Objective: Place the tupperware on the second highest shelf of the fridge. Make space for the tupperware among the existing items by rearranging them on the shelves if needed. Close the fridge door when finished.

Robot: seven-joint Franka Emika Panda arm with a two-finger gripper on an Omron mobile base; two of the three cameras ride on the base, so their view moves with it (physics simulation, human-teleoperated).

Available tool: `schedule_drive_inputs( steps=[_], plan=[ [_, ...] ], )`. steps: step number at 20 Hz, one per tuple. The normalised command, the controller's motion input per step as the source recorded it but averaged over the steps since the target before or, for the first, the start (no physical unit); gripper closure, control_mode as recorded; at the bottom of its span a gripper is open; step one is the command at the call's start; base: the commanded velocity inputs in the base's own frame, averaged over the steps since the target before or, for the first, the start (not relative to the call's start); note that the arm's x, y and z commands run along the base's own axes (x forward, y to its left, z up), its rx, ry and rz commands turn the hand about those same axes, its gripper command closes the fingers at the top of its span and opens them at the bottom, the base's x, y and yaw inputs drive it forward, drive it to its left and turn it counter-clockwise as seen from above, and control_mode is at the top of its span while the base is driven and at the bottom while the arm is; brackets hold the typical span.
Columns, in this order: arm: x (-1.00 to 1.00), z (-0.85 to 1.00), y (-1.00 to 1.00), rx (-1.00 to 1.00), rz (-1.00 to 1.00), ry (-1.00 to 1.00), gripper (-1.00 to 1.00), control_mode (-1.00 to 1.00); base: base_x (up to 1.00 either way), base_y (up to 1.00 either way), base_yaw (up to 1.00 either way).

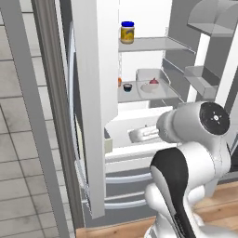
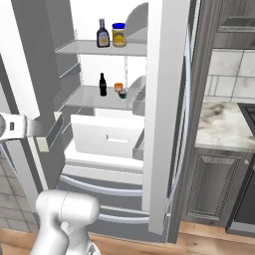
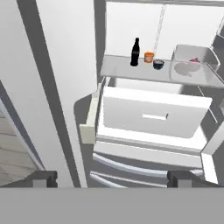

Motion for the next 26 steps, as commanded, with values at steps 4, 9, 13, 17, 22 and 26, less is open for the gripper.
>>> schedule_drive_inputs(
  steps=[4,9,13,17,22,26],
  plan=[
    [-0.21,0.00,1.00,-0.39,0.30,0.10,-1.00,-1.00,0.00,0.00,0.00],
    [0.00,-0.03,1.00,-0.48,0.15,0.12,-1.00,-1.00,0.00,0.00,0.00],
    [0.01,-0.20,1.00,-0.53,0.06,0.04,-1.00,-1.00,0.00,0.00,0.00],
    [0.23,-0.41,1.00,-0.46,0.00,0.00,-1.00,-1.00,0.00,0.00,0.00],
    [0.37,-0.44,1.00,-0.39,0.00,0.01,-1.00,-1.00,0.00,0.00,0.00],
    [0.49,-0.48,0.80,-0.30,0.00,0.02,-1.00,-1.00,0.00,0.00,0.00]
  ],
)
